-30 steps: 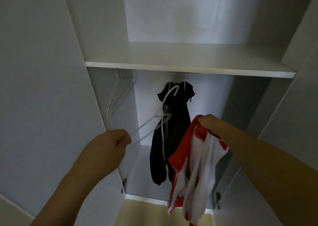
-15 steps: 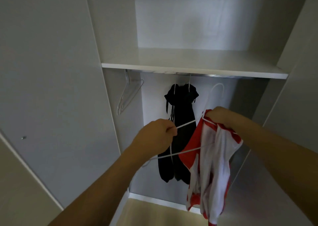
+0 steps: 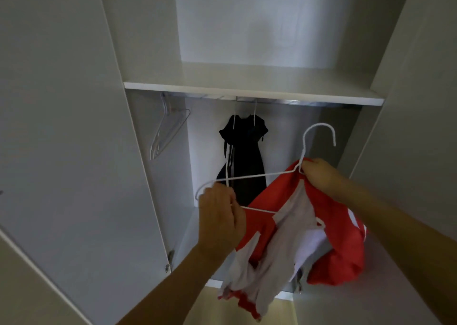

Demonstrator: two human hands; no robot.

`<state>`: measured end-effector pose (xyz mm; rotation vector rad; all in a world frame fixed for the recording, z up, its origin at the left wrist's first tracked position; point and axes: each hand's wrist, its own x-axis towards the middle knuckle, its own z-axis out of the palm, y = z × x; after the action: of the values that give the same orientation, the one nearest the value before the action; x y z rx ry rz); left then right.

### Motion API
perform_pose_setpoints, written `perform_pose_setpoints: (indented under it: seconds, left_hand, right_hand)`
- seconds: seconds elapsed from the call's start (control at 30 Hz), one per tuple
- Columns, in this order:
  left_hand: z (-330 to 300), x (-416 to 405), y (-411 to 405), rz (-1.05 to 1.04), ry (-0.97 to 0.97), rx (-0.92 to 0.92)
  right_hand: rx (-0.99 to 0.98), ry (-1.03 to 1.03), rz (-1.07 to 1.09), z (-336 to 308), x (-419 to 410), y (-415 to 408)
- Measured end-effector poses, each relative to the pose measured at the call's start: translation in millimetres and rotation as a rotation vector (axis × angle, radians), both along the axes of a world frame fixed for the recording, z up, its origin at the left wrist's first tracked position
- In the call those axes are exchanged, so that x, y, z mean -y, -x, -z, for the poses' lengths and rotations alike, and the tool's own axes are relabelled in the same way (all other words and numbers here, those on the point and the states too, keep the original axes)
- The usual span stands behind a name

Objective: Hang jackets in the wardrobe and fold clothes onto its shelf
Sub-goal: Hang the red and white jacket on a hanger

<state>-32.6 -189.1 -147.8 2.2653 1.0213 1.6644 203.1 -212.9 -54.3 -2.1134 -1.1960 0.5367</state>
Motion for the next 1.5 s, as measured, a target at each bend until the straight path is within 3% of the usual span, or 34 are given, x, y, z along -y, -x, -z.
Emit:
perform_pose_setpoints:
  seconds: [0.07,0.17,0.23,0.37,0.43,0.67,0.87,0.97,1.1,1.23,1.37,1.43,1.5]
  left_hand:
    - [23.0,7.8,-4.0,0.191,0.252,-0.117]
    - [48.0,2.1,-18.9,0.190,0.837,-0.261]
    - [52.1,-7.0,-29.9,0.200,0.983,-0.437]
    - [59.0,-16.0,-51.9,0.640,1.198,-0.339]
    - [61.6,-17.3,-52.3,0.702,1.270,-0.330]
    - [60.0,-59.1,-6.6,0.691,1.286,-0.522]
    - [23.2,-113.5,37.7,0.524,1.333,-0.405]
    - [1.3,-127.2,43.9,0.418,1.253,-0.340]
    - [-32.1,-121.6,22.1,0.315,1.095,-0.228]
    - [-49.7,-96.4,-3.0,0.364,1.096,-0.179]
    - [-63.1,-78.6,-21.7,0.445,1.004,-0.133]
    - [-77.1,-74.3,-30.5,0.512,0.910,-0.132]
    - [-93.3,-74.6,-37.2,0.512,0.753,-0.172]
  right_hand:
    - [-0.119,-0.058,0.097,2.6,3.8,-2.4]
    - [-0.255,-0.060,0.122,2.0,11.1,5.4]
    - [-0.255,-0.054,0.075,1.3,15.3,12.8]
    - [-0.193,-0.061,0.014,-3.2,26.5,16.1]
    - [-0.155,-0.074,0.026,-5.9,34.6,9.6]
    - [-0.029,-0.025,0.069,10.1,65.0,-13.7]
    - [0.100,0.077,0.090,29.7,65.4,-18.2]
    - [0.176,0.164,0.032,44.8,54.3,-16.6]
    - [0.124,0.135,0.101,55.4,33.1,-11.7]
    - [-0.167,-0.004,0.159,44.7,17.6,-3.9]
    - [-0.312,-0.114,-0.007,23.6,4.2,21.4]
    - [-0.245,-0.156,-0.136,13.8,0.8,30.4]
    - [-0.057,-0.169,-0.268,6.9,1.4,33.4]
